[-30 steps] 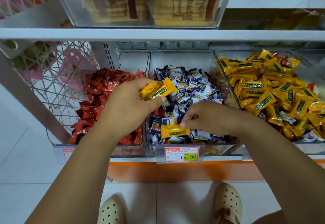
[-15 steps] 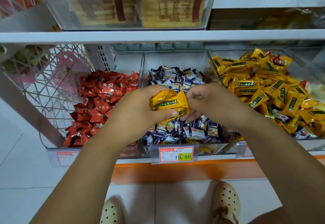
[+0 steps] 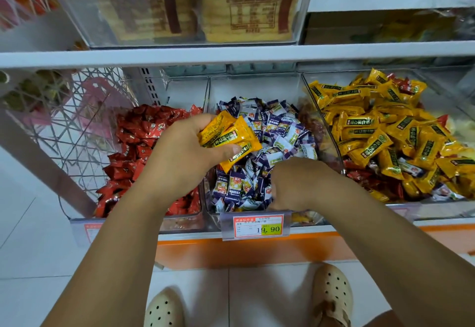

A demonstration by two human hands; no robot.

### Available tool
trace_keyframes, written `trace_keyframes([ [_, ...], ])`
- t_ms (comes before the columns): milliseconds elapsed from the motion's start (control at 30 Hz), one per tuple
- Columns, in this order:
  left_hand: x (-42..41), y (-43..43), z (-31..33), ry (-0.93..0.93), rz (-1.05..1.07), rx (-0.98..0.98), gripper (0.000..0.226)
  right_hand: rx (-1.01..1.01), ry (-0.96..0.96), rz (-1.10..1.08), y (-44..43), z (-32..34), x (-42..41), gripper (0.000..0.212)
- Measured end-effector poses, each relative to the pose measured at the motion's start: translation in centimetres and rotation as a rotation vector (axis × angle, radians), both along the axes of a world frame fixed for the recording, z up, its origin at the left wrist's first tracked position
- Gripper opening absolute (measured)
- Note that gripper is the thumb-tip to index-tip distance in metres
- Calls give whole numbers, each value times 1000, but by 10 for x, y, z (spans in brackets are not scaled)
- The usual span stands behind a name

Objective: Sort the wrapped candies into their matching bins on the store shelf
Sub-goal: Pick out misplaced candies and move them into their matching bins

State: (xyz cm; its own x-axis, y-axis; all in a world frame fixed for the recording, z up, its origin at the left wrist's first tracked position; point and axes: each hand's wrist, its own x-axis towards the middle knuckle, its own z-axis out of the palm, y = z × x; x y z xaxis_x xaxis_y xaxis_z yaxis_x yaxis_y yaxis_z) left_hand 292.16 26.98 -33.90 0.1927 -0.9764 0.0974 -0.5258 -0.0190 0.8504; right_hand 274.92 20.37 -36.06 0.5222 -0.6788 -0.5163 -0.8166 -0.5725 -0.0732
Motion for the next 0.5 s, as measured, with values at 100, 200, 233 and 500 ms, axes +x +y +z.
trace_keyframes([
  [100, 0, 2, 1, -12, -1, -1, 12, -4, -49, -46, -2, -7, -3, 35],
  [200, 0, 3, 2, -29, 8, -2, 15, 65, -114, -69, -6, -5, -10, 14],
  [233, 0, 4, 2, -37, 11, -1, 15, 107, -109, -62, -6, -2, -11, 21],
  [500, -7, 3, 2, -87, 12, 23, 17, 339, -101, 17, -3, 11, -21, 36],
])
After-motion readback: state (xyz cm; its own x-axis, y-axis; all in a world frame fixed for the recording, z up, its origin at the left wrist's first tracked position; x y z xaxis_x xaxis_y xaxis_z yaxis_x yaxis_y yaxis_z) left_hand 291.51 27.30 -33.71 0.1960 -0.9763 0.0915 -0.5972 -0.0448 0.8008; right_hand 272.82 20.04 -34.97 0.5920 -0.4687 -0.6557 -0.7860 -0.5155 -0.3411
